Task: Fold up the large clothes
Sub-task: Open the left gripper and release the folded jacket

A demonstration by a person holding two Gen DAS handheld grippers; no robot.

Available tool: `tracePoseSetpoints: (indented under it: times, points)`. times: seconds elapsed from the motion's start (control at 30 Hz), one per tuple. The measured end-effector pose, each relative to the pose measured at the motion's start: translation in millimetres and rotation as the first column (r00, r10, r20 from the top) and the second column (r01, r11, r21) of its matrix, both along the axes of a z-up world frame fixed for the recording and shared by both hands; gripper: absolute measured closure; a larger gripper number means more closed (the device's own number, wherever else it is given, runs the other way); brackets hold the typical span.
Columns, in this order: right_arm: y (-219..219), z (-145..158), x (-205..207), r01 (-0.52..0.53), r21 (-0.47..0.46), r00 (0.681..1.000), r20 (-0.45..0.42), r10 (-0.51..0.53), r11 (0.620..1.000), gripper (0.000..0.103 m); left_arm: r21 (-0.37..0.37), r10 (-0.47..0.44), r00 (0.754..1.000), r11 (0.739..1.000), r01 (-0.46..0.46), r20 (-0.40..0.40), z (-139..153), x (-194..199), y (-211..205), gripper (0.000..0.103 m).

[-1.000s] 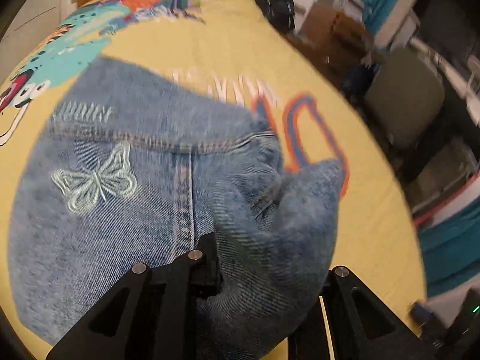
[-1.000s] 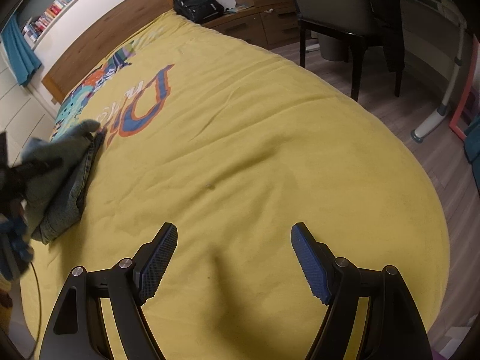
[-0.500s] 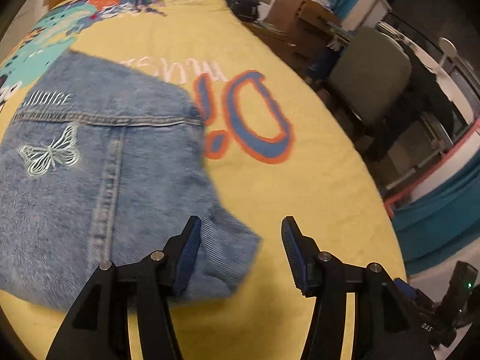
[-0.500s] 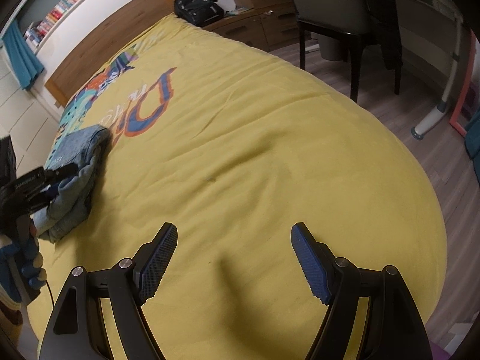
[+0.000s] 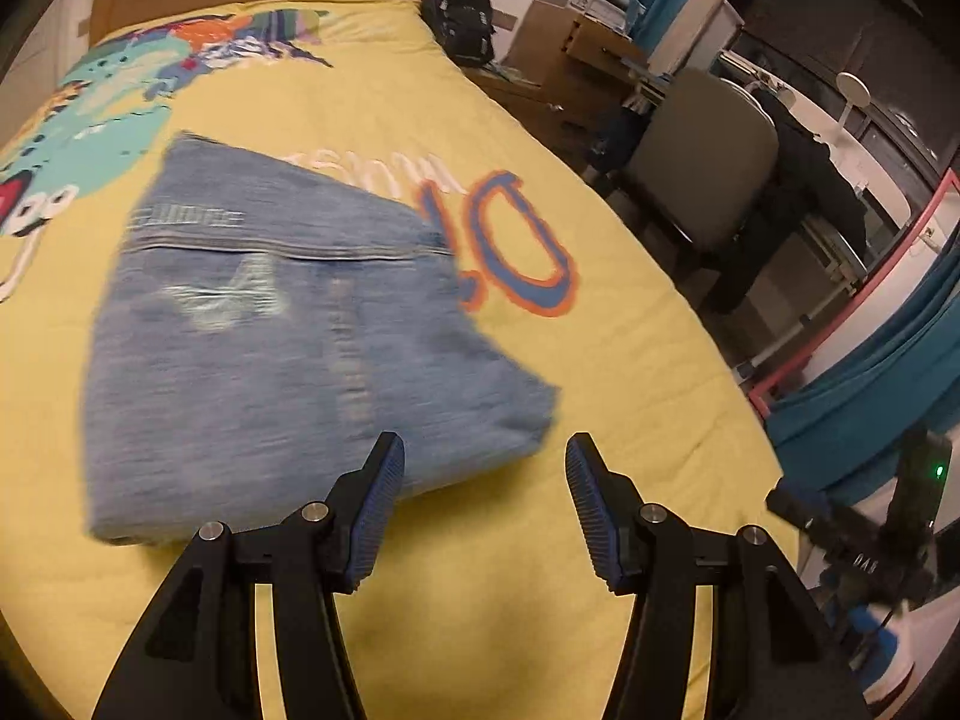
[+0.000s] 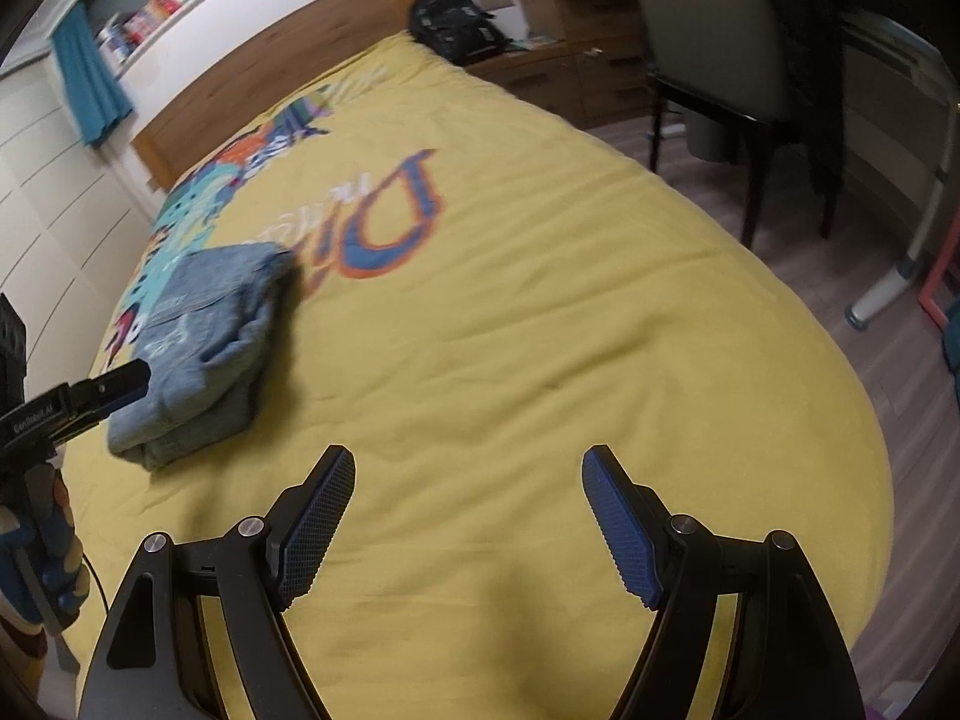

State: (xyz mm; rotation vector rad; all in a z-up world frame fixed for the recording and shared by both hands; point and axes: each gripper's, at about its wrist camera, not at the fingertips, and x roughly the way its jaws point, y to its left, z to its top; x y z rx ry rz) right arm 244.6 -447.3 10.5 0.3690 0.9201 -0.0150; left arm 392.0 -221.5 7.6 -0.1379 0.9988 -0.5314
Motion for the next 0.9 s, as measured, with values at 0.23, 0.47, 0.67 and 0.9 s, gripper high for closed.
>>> tracePoseSetpoints:
  times: [0.23, 0.47, 0.67, 0.9]
  points:
    - [71.4, 17.7, 26.7, -0.136, -0.019, 0.99, 0.025, 0.137, 0.99, 0.024, 0.037, 0.073, 0.996, 0.997, -0.075, 0.043, 18.2, -11.5, 78.3, 0.053]
    - [153.2, 24.1, 68.8, -0.277, -0.022, 0.96, 0.048, 0.277, 0.961, 0.024, 0.052, 0.109, 0.992, 0.992, -0.112, 0.06, 22.9, -5.9, 118.4, 0.053]
    - [206.0, 19.0, 106.9, -0.352, -0.017, 0.934, 0.057, 0.352, 0.936, 0.024, 0.059, 0.1, 0.993, 0.993, -0.105, 0.07, 17.8, 7.2, 123.8, 0.053]
    - [233.1, -7.1, 147.2, -0.376, -0.031, 0.926, 0.028, 0.377, 0.926, 0.024, 0.062, 0.049, 0.997, 0.997, -0.053, 0.066, -9.5, 26.9, 112.7, 0.053]
